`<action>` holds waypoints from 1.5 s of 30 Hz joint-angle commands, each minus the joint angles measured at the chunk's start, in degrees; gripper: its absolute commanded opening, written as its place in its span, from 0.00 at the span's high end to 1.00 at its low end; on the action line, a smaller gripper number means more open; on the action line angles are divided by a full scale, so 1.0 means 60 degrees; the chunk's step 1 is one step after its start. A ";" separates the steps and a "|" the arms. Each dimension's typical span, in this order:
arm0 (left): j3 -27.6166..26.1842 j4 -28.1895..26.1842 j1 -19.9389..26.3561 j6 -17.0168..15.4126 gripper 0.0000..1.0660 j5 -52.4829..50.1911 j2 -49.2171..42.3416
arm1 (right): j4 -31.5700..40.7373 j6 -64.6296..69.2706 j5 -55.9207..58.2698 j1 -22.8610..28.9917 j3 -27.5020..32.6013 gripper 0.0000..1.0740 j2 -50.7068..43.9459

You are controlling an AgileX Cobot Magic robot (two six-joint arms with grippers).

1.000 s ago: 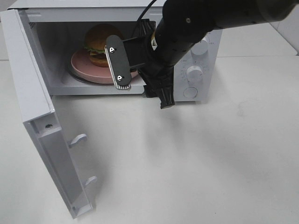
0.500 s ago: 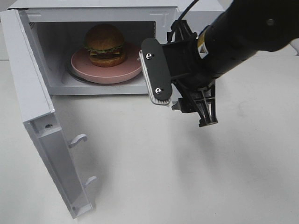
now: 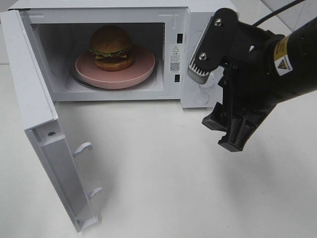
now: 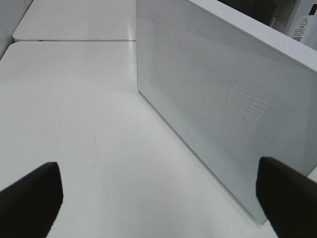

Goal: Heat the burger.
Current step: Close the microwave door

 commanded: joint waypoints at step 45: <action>0.0067 0.0029 0.0000 0.0000 0.08 -0.0076 -0.0172 | 0.0029 0.3877 0.5787 -0.1442 0.2005 0.35 -0.8451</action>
